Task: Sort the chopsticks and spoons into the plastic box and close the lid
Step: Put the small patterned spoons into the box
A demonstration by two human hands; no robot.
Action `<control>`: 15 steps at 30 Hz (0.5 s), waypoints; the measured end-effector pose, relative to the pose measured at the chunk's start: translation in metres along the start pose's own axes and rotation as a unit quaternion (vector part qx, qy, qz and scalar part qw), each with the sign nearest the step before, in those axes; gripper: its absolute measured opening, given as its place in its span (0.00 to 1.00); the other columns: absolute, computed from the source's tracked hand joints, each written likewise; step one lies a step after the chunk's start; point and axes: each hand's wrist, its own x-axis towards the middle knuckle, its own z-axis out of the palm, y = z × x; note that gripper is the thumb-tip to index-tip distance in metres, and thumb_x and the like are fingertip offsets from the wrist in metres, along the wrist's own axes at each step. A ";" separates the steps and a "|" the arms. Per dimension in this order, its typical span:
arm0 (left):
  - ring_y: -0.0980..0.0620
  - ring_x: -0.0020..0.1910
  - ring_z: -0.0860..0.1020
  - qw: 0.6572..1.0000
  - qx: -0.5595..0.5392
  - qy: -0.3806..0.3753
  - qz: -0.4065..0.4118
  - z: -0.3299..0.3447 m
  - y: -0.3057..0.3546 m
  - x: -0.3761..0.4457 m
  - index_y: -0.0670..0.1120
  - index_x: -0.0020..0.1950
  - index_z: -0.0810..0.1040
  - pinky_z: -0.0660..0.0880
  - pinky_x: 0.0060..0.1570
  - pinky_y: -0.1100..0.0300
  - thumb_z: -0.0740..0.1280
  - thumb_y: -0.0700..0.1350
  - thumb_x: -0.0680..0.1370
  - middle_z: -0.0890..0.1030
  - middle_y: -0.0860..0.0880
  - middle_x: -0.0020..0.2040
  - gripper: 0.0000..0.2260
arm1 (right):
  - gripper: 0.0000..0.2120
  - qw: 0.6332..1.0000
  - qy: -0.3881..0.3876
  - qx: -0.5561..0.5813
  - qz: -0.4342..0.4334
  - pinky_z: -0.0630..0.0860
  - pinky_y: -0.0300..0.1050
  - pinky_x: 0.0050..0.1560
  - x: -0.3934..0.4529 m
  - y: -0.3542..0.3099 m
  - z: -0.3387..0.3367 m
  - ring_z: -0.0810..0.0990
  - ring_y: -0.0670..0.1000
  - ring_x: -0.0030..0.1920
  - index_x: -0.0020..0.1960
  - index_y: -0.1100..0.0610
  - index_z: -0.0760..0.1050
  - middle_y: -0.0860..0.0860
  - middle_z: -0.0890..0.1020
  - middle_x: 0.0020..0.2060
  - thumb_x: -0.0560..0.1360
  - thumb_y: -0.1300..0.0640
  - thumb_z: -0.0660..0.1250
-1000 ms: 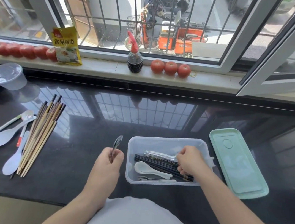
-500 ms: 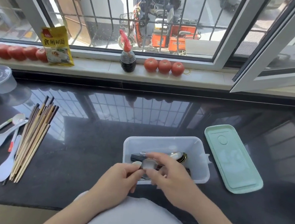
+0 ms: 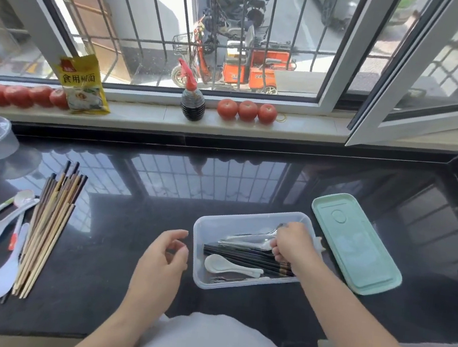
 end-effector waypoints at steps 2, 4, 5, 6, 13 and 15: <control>0.54 0.43 0.82 0.999 0.004 -0.036 -0.003 0.000 -0.001 -0.006 0.62 0.57 0.78 0.77 0.46 0.57 0.64 0.40 0.81 0.81 0.57 0.45 0.15 | 0.11 0.999 -0.010 0.009 0.043 0.66 0.35 0.20 0.012 0.003 0.016 0.69 0.51 0.26 0.47 0.61 0.73 0.57 0.74 0.32 0.81 0.67 0.53; 0.53 0.45 0.82 0.998 0.009 -0.057 -0.005 -0.002 -0.007 -0.010 0.64 0.58 0.78 0.77 0.46 0.58 0.65 0.40 0.81 0.81 0.57 0.46 0.17 | 0.11 0.998 -0.007 -0.007 0.057 0.66 0.36 0.20 0.020 0.004 0.024 0.68 0.51 0.26 0.46 0.61 0.72 0.57 0.73 0.31 0.80 0.69 0.53; 0.53 0.44 0.82 0.998 0.003 -0.057 -0.009 -0.004 -0.010 -0.011 0.62 0.59 0.78 0.77 0.45 0.59 0.65 0.40 0.81 0.81 0.55 0.48 0.17 | 0.10 0.998 -0.008 -0.013 0.060 0.67 0.36 0.21 0.023 0.006 0.025 0.68 0.51 0.26 0.46 0.62 0.72 0.57 0.72 0.31 0.81 0.69 0.54; 0.54 0.42 0.82 0.999 -0.007 -0.049 -0.015 -0.007 -0.013 -0.012 0.61 0.60 0.79 0.76 0.44 0.61 0.64 0.39 0.81 0.81 0.53 0.48 0.16 | 0.09 0.998 -0.009 -0.027 0.063 0.68 0.36 0.20 0.022 0.007 0.024 0.69 0.52 0.26 0.47 0.62 0.72 0.58 0.73 0.31 0.81 0.68 0.54; 0.60 0.35 0.80 0.997 -0.057 0.007 -0.050 -0.030 -0.027 -0.016 0.57 0.57 0.82 0.77 0.37 0.65 0.63 0.38 0.82 0.82 0.51 0.49 0.15 | 0.07 0.994 -0.019 -0.101 -0.031 0.67 0.41 0.26 -0.025 0.003 -0.001 0.71 0.52 0.24 0.45 0.60 0.72 0.57 0.77 0.30 0.80 0.63 0.58; 0.59 0.36 0.80 0.996 -0.060 0.003 -0.067 -0.032 -0.029 -0.016 0.57 0.54 0.83 0.76 0.36 0.67 0.64 0.39 0.82 0.84 0.50 0.46 0.14 | 0.08 0.988 -0.013 -0.115 -0.098 0.72 0.42 0.28 -0.052 0.000 0.005 0.75 0.52 0.27 0.47 0.59 0.77 0.55 0.80 0.33 0.79 0.62 0.59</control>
